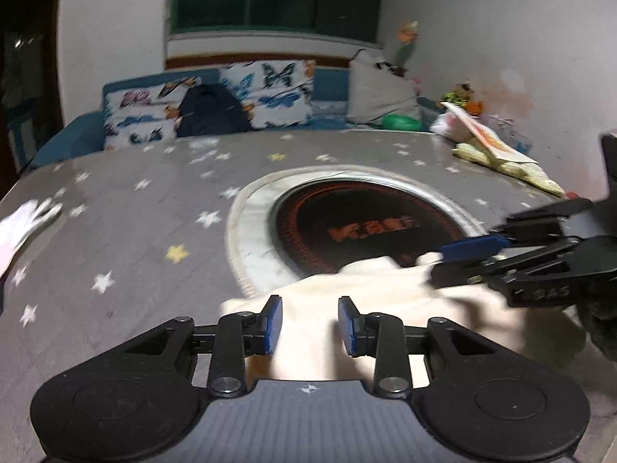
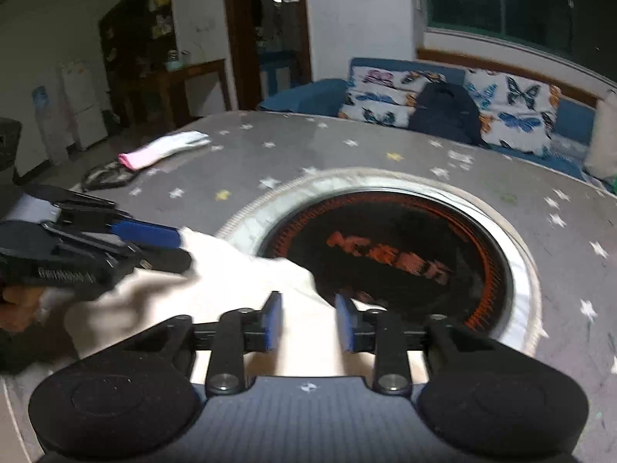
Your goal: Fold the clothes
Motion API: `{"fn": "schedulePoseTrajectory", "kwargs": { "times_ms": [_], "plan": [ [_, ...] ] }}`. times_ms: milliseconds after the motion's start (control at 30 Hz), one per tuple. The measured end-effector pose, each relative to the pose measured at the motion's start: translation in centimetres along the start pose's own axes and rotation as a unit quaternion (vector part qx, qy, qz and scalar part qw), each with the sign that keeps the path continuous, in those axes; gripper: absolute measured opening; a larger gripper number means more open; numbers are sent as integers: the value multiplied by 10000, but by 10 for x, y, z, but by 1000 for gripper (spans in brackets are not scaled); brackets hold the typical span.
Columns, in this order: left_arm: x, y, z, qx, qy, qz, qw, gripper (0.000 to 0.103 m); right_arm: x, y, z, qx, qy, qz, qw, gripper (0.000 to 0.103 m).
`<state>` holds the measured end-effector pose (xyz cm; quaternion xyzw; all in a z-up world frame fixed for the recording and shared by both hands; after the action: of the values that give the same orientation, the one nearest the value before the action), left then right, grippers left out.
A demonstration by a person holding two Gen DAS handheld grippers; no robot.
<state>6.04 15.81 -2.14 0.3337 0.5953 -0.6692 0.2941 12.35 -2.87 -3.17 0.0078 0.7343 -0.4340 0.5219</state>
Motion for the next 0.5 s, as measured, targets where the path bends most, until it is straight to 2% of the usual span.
{"fn": "schedulePoseTrajectory", "kwargs": {
  "times_ms": [100,200,400,500],
  "plan": [
    [1,12,5,-106,80,-151,9998,37,-1,15,-7,-65,-12,-149,9999,35],
    [3,18,4,-190,116,-215,9995,40,1,24,-10,43,-45,-206,9998,36],
    [4,19,6,-214,167,-249,9993,42,4,4,-26,33,-401,-55,9992,36],
    [4,20,7,-245,194,-262,9992,42,16,-3,-37,-73,-581,-129,9982,37]
  ]
}}
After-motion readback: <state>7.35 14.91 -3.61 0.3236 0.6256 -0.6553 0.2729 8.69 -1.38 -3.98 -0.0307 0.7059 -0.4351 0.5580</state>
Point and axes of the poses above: each gripper's, at about its wrist camera, not at the fingertips, and y roughly the way its jaws point, z to its right, x to its underside, the point moved 5 cm from there along y, roughly the way its jaws point
